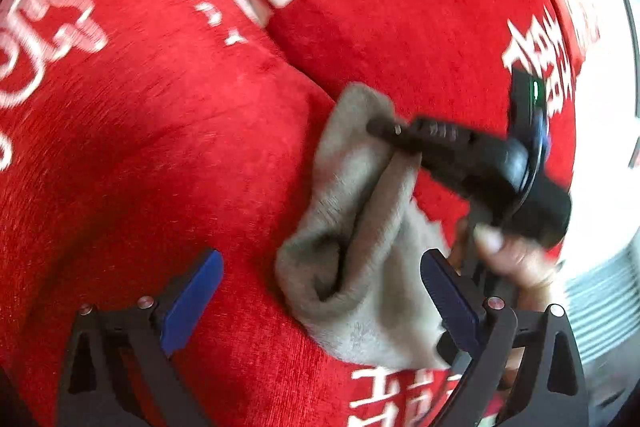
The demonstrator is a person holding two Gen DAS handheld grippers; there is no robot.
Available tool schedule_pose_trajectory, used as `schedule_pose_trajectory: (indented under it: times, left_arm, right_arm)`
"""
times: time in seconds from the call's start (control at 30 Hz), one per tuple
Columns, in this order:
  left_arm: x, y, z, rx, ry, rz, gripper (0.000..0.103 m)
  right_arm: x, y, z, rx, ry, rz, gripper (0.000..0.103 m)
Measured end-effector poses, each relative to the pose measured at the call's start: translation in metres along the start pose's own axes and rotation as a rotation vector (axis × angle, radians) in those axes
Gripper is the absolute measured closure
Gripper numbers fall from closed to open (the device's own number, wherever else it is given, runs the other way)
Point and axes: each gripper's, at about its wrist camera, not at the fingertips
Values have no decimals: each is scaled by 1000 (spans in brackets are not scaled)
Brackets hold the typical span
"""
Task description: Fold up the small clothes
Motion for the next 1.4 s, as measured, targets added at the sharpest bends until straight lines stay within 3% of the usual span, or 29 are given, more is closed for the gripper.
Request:
schedule_pose_trajectory:
  times: [0.07, 0.2, 0.23, 0.27, 0.3, 0.33, 0.5, 0.53, 0.6, 0.63, 0.67, 0.83, 1.0, 1.03, 1.07, 1.13, 1.17, 1.2, 1.27, 1.4]
  left_arm:
    - [-14, -8, 13, 54, -29, 52, 4]
    - [-30, -12, 28, 57, -5, 114, 5]
    - [-32, -10, 32, 48, 0, 121, 10]
    - [-33, -10, 37, 62, -20, 117, 42]
    - [-32, -9, 44, 103, -39, 105, 86]
    - [-31, -10, 49, 122, -33, 98, 94]
    - [-38, -13, 42, 75, -2, 131, 94]
    - [-39, -13, 41, 71, 2, 137, 94]
    - [-41, -14, 41, 67, 14, 148, 94]
    - [-42, -14, 41, 66, 19, 148, 94]
    - [-42, -14, 41, 66, 25, 147, 94]
    - [-42, -22, 37, 63, 43, 158, 94]
    - [-41, -24, 33, 67, 45, 147, 94]
    - [-41, -22, 35, 68, 47, 143, 94]
    - [-39, -22, 35, 72, 50, 129, 94]
    - [-36, -18, 37, 76, 40, 112, 94]
    - [-37, -18, 35, 74, 40, 115, 94]
    - [-39, -18, 34, 70, 44, 123, 94]
    - [-47, -19, 33, 61, 59, 148, 94]
    - [-59, -20, 35, 53, 91, 190, 94]
  right_arm:
    - [-7, 0, -6, -15, 22, 23, 89]
    - [-16, -3, -14, -33, 49, 43, 89]
    - [-19, -3, -16, -37, 53, 48, 89]
    - [-19, -4, -15, -40, 55, 52, 89]
    - [-21, -4, -17, -43, 59, 57, 89]
    - [-22, -3, -17, -44, 60, 55, 89]
    - [-18, 0, -7, -21, 53, 8, 88]
    - [-16, 2, -4, -14, 51, 10, 83]
    - [-16, 6, 3, 26, 55, 34, 58]
    - [-15, 9, 7, 55, 45, 41, 28]
    - [-13, 11, 8, 62, 29, 41, 13]
    - [-1, 24, 9, 67, -31, 10, 13]
    - [36, 19, 58, 267, -98, -112, 13]
    - [47, 15, 68, 288, -111, -173, 17]
    - [56, 11, 74, 300, -124, -225, 34]
    - [71, 5, 81, 268, -220, -354, 49]
    - [73, 4, 80, 262, -230, -380, 68]
    - [72, 5, 77, 254, -247, -397, 75]
    - [66, 7, 72, 250, -231, -401, 81]
    - [50, 9, 50, 191, -186, -350, 83]
Point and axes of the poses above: each gripper's, at about its wrist camera, not at the fingertips, and z roughly the way its jaws point, x to its left, y to its top, and after that the axes turned 3 degrees about -y, right-handed
